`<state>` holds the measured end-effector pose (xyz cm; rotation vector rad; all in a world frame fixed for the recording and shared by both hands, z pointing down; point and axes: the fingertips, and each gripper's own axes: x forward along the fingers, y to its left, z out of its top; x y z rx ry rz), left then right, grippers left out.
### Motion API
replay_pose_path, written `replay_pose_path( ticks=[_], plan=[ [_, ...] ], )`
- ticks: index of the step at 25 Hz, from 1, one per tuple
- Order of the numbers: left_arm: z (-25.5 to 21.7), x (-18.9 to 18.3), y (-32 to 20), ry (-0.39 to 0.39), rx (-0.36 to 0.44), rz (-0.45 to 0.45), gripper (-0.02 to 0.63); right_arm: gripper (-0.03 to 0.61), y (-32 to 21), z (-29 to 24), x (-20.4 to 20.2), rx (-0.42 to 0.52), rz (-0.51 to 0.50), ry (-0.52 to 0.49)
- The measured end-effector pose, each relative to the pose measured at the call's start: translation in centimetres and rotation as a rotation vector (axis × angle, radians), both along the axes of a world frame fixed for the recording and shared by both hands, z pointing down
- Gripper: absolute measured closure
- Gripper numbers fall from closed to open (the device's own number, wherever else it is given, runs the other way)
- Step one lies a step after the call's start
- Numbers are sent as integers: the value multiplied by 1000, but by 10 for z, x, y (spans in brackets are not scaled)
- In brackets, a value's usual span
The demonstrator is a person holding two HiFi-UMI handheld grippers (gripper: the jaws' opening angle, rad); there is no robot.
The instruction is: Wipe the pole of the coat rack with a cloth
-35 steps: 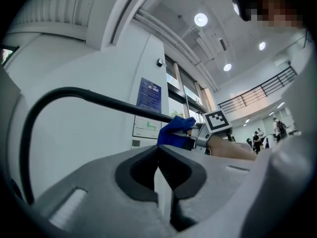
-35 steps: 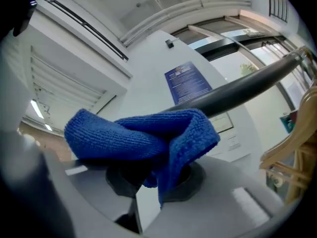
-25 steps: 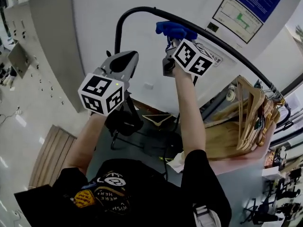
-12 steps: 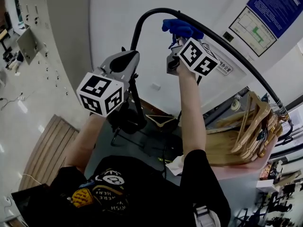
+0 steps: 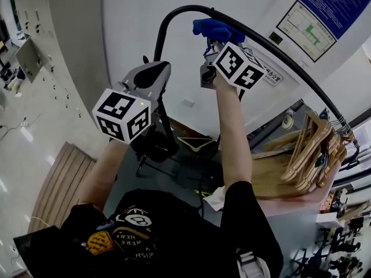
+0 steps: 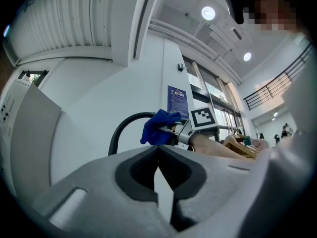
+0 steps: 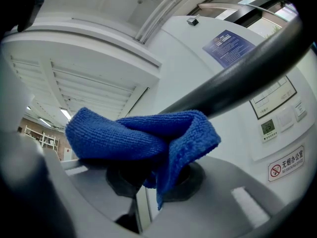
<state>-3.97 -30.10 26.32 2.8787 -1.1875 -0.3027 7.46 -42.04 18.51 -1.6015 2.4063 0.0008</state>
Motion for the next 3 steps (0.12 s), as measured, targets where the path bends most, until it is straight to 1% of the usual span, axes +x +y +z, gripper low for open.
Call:
replay_pose_path(
  ticks=[3],
  plan=[
    [0,0,-1,1,-3,1,611,522,0,0,0,2,1,1]
  ],
)
